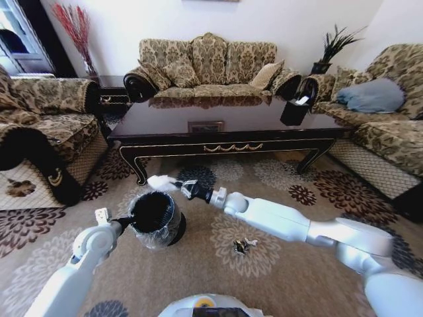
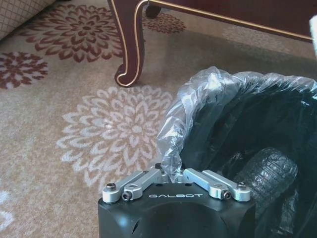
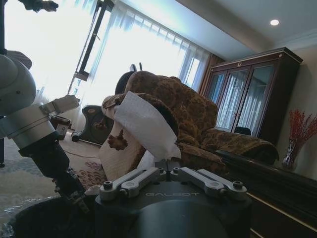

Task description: Move to the front of the table and pick up the trash from the floor, then place it into the trash bin.

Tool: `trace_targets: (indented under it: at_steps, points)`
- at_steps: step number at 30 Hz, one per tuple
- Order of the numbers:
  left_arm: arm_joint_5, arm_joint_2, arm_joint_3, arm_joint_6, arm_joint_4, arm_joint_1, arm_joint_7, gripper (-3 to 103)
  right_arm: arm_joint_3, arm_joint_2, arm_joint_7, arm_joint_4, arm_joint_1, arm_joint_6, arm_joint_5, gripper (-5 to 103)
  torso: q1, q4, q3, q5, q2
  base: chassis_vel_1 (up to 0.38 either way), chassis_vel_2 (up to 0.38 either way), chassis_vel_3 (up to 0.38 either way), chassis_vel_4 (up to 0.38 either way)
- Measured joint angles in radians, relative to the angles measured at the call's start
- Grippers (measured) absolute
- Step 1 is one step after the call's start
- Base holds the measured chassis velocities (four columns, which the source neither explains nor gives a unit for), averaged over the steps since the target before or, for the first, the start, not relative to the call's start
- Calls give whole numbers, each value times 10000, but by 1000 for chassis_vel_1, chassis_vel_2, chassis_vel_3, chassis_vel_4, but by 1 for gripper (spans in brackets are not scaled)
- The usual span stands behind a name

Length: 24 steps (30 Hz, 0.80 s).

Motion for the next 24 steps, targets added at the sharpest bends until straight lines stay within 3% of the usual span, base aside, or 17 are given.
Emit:
trace_targets:
  at_steps: [15, 18, 21, 24]
  points:
    - [-8, 28, -186, 0, -144, 46, 0, 2, -776, 508, 171, -328, -126, 106, -464, -2, 0, 4, -1, 1, 0, 0, 0, 0, 0]
    - [-15, 35, -219, 0, -187, 67, 0, 2, -815, 506, 254, -399, -148, 106, -518, 12, 0, 3, -1, 1, 0, 0, 0, 0, 0]
    - [-17, 33, -222, 0, -199, 74, 0, 2, -815, 478, 256, -410, -171, 106, -557, 16, 0, 3, -1, 1, 0, 0, 0, 0, 0]
    - [-15, 29, -245, 0, -198, 78, 0, 2, -817, 291, 257, -357, -244, 110, -607, 33, 0, 4, -1, 1, 0, 0, 0, 0, 0]
